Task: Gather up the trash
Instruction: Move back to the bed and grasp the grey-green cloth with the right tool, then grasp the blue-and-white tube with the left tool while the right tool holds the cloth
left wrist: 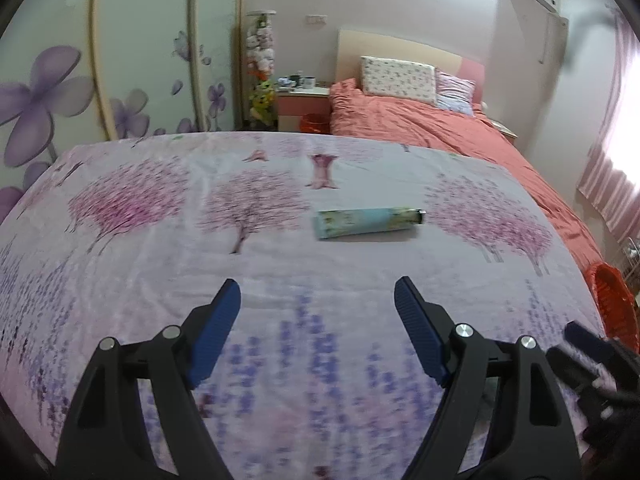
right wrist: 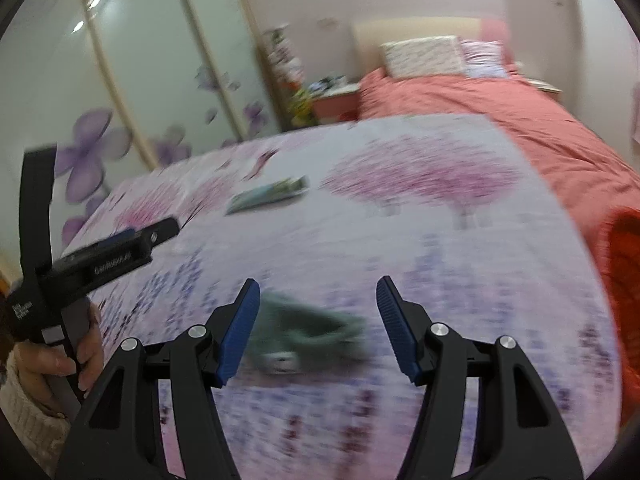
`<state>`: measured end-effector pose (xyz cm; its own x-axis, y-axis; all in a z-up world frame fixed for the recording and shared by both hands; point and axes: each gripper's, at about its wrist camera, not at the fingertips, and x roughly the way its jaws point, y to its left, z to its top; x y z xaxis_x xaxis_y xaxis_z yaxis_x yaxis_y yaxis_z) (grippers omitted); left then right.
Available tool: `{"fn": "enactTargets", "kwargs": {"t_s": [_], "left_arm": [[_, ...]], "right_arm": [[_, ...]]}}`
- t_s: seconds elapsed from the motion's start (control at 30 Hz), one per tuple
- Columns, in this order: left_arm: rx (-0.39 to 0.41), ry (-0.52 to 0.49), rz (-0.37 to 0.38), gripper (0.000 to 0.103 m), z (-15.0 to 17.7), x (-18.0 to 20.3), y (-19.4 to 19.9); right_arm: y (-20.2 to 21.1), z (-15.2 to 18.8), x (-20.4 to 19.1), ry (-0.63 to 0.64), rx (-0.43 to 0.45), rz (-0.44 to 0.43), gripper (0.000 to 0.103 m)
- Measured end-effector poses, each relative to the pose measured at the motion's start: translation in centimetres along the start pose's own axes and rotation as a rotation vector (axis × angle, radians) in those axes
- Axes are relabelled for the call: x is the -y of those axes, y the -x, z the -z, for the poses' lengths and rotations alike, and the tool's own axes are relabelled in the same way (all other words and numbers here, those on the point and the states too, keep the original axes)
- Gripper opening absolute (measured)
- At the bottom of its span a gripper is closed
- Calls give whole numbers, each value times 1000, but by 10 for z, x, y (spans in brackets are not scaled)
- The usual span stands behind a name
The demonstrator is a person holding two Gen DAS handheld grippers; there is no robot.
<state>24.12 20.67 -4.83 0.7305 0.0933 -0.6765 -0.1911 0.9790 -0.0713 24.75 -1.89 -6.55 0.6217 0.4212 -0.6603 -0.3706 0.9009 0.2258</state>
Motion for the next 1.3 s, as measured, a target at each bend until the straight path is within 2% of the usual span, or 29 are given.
{"fn": "enactTargets", "kwargs": {"t_s": [0.2,0.23,0.3,0.33,0.4,0.6,0.67,0.77,0.87,0.97,1.3], "left_arm": [[-9,45,-10,78,2,-25,-4],[-9,47,-11,78,3,-27,-5],[-13,49,-11,78,2,-28,-9],[-15,50,-9,78,1,-28,-10],[-22,51,-5,78,0,-27,-15],[-28,2,-3,78,-7,-10,-29],[-27,-18,4,82,-13,-2,-35],[-31,-52,14,84,-21,11,-47],[-41,-101,23,84,-32,27,-64],[-68,-180,38,84,-44,45,-87],[-122,-456,0,83,-56,79,-145]], "right_arm": [[-26,8,-17,83,-85,50,59],[-27,9,-16,92,-95,62,53],[-30,11,-13,108,-113,93,20],[-31,12,-12,109,-115,98,13],[-30,9,-5,98,-108,108,9],[-31,-16,37,27,-13,318,8],[-35,-22,60,-29,-9,383,8],[-42,-22,81,-103,-39,387,8],[-44,-21,83,-121,-48,369,9],[-46,-17,80,-115,-59,374,9],[-44,-19,88,-135,-60,353,9]]}}
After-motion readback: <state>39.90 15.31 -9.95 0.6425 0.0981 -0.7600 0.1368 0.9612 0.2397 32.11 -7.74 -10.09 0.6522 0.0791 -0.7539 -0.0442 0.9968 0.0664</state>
